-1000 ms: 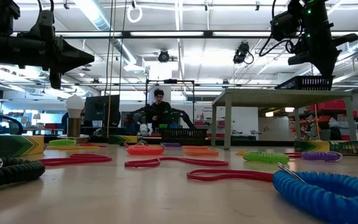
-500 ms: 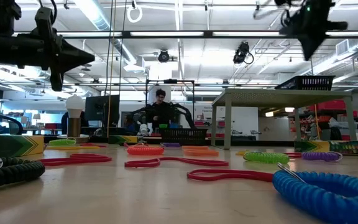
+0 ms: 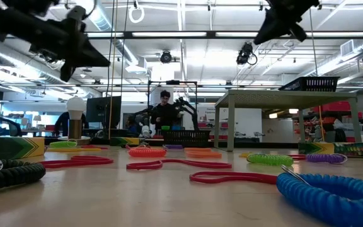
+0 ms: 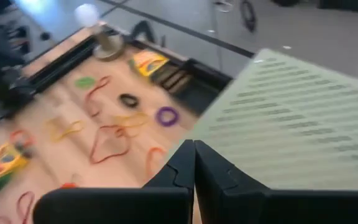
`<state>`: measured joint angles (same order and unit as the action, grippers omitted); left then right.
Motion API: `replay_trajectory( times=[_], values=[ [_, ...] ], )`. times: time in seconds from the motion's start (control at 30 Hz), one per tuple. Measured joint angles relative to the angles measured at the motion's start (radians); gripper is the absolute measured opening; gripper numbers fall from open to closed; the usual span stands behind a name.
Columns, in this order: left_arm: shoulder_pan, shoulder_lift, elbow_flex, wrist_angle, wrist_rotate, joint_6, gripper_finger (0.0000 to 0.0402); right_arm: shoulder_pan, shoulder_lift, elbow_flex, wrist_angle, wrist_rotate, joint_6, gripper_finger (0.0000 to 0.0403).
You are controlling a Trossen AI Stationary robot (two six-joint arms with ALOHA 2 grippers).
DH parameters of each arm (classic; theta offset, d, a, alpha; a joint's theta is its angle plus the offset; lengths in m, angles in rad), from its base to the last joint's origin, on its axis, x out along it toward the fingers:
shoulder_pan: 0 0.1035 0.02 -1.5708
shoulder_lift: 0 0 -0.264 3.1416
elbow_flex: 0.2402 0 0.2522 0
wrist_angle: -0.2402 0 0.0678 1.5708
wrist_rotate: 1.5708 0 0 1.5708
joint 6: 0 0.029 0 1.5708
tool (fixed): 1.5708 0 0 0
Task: Pick & Place Office Desk Supplies
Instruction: Put the top black basket on the shelf on the shelf
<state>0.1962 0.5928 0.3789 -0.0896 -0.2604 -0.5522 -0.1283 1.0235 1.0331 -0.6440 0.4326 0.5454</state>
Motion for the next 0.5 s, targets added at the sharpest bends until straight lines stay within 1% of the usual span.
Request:
replay_trajectory(
  times=[0.1, 0.17, 0.27, 0.37, 0.5],
  values=[
    [0.040, 0.155, 0.093, -0.024, 0.027, -0.017, 0.0007, 0.048, 0.018, -0.028, 0.062, 0.014, -0.001, 0.0006],
    [0.082, 0.257, 0.157, -0.017, 0.068, -0.020, 0.0007, 0.075, 0.024, -0.042, 0.090, 0.030, -0.006, 0.0006],
    [0.171, 0.395, 0.238, -0.019, 0.144, -0.022, 0.0006, 0.105, 0.026, -0.052, 0.129, 0.046, -0.007, 0.0006],
    [0.272, 0.529, 0.315, -0.022, 0.187, -0.035, 0.0009, 0.125, 0.026, -0.059, 0.155, 0.060, -0.007, 0.0006],
    [0.381, 0.706, 0.432, -0.021, 0.253, 0.000, 0.0032, 0.137, 0.026, -0.059, 0.168, 0.064, -0.007, 0.0006]
  ],
)
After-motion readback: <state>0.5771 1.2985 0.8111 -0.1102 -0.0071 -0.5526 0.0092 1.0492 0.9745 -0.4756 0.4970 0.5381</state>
